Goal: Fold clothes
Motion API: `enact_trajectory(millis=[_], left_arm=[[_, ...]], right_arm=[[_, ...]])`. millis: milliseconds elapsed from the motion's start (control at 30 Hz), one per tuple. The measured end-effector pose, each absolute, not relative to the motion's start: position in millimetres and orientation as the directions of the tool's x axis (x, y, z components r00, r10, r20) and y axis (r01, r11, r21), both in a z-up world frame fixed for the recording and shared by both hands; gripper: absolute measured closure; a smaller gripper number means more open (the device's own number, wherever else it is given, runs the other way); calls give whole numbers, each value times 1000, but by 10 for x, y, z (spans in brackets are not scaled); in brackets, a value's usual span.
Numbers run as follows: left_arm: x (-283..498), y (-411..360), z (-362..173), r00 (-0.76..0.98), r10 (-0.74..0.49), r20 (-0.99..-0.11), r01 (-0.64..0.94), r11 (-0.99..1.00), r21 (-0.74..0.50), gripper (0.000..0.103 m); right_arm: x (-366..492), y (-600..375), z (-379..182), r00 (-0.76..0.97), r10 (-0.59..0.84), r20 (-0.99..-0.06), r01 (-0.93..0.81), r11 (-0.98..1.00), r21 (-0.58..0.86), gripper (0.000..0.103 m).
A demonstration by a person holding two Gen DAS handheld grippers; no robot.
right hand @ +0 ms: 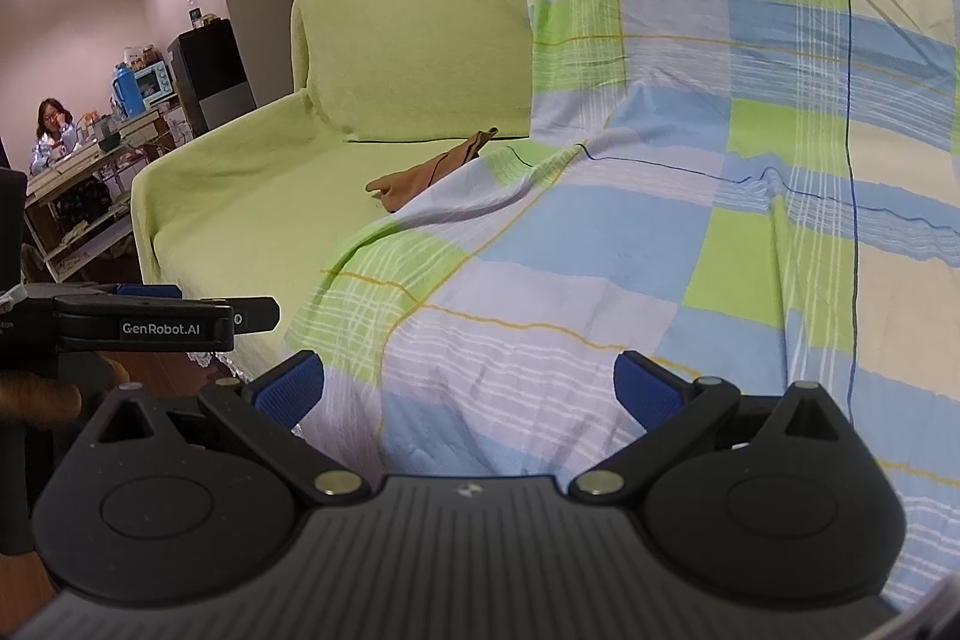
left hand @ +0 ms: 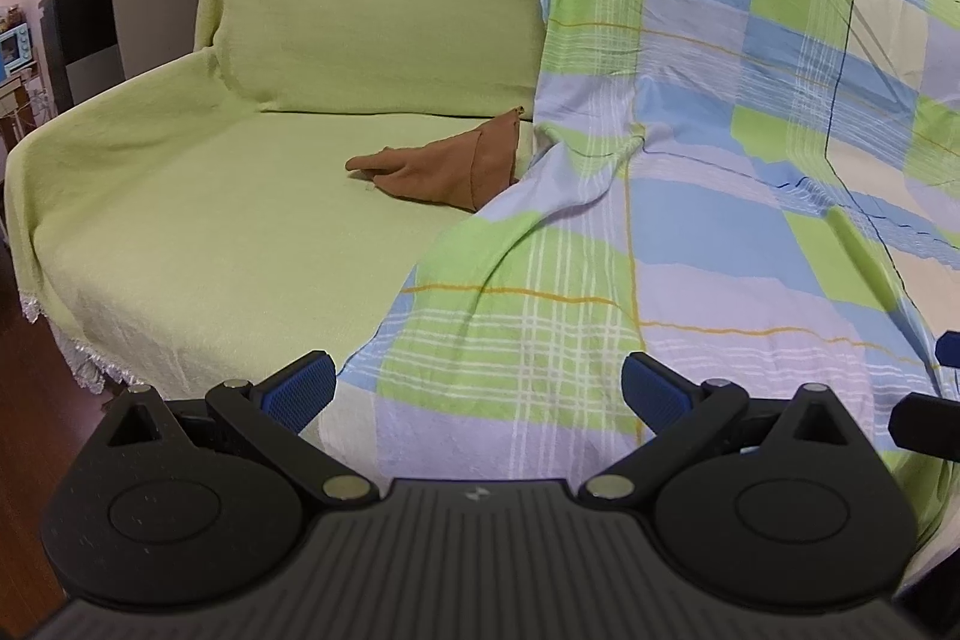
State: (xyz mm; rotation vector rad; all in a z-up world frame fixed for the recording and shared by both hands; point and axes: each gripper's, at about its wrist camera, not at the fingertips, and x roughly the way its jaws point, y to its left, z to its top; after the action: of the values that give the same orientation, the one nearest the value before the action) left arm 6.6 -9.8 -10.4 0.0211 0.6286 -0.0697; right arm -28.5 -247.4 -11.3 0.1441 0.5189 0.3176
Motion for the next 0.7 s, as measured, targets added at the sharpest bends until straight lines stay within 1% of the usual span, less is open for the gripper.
enact_trajectory(millis=[100,200,333,400,433,467,567,700], left_arm=[[183,22,-102,816,-76,-572,70,997,-33,1],[408,170,-118,818,-85,-569,59,996,-64,1],[762,285,-133,832,-80,-548,65,997,-46,1],[1001,341,-157,838,-86,-539,76,996,-41,1],[1115,362,-176,837,-89,-539,82,996,-37,1],[1232,380,-200,836,-90,-541,90,996,-27,1],[1574,429,-298,835,-81,-544,102,995,9,1],[1983,530,-479,827,-76,-557,96,995,8,1]], right_arm=[[-160,-2452,-30,825,340,-452,-301,940,158,1],[99,-2395,132,829,368,-422,-370,925,81,1],[697,-2246,350,814,432,-388,-471,882,-5,2],[1070,-2115,403,800,452,-394,-503,864,-29,3],[1276,-2049,419,790,464,-401,-516,856,-27,5],[1491,-1986,427,779,474,-410,-526,851,-16,10],[2139,-1812,358,746,492,-448,-540,842,26,14],[2526,-1660,201,720,507,-474,-552,832,50,22]])
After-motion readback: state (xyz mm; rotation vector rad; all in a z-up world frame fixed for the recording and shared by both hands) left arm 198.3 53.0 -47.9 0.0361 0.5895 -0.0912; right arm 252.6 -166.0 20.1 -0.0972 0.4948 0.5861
